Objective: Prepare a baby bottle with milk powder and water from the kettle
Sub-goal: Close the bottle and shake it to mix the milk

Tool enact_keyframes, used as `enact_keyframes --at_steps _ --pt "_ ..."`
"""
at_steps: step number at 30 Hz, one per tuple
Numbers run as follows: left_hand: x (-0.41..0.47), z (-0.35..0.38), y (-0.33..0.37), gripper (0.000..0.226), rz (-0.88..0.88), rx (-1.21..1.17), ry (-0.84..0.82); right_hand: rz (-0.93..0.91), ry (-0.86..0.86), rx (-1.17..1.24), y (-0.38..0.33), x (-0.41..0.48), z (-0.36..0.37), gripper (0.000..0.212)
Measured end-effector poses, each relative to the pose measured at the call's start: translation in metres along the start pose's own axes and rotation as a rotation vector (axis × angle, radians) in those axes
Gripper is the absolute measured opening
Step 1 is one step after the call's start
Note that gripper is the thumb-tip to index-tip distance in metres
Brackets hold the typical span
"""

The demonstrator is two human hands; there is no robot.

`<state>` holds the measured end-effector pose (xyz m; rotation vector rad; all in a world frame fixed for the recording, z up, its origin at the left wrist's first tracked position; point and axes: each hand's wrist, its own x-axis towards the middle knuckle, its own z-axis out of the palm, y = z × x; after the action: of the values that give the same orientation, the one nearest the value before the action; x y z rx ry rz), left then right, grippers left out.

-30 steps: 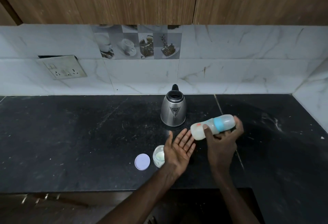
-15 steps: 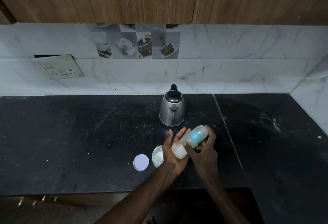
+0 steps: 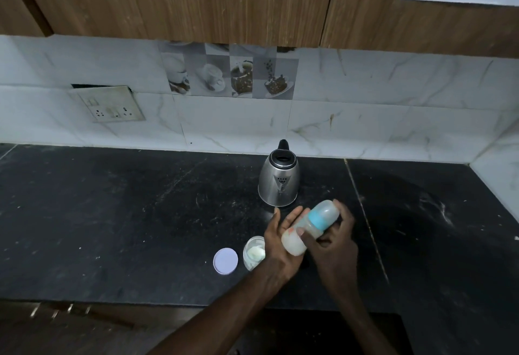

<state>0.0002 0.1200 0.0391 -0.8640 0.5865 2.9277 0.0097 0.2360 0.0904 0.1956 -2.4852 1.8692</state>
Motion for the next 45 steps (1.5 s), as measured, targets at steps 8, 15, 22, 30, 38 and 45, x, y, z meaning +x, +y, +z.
enact_keyframes --at_steps 8,15,22,30,38,45 --pt "0.001 0.0 0.0 0.061 0.018 0.059 0.032 -0.025 0.285 0.161 -0.029 0.017 -0.002 0.091" --pt "0.006 -0.002 0.001 0.066 0.011 0.087 0.021 -0.032 0.377 0.238 -0.032 0.024 -0.013 0.088" --pt "0.009 -0.003 0.004 0.065 -0.009 0.006 0.018 0.021 0.054 -0.004 -0.006 0.009 0.004 0.094" --pt "0.009 -0.011 0.008 0.066 0.009 0.114 0.036 -0.014 0.385 0.257 -0.026 0.039 -0.018 0.094" --pt "0.009 -0.008 0.007 0.066 -0.003 0.09 0.037 0.008 0.161 0.075 -0.012 0.024 -0.014 0.09" --pt "0.011 -0.01 0.007 0.066 -0.006 0.087 0.033 0.053 0.208 0.15 -0.013 0.029 -0.009 0.091"
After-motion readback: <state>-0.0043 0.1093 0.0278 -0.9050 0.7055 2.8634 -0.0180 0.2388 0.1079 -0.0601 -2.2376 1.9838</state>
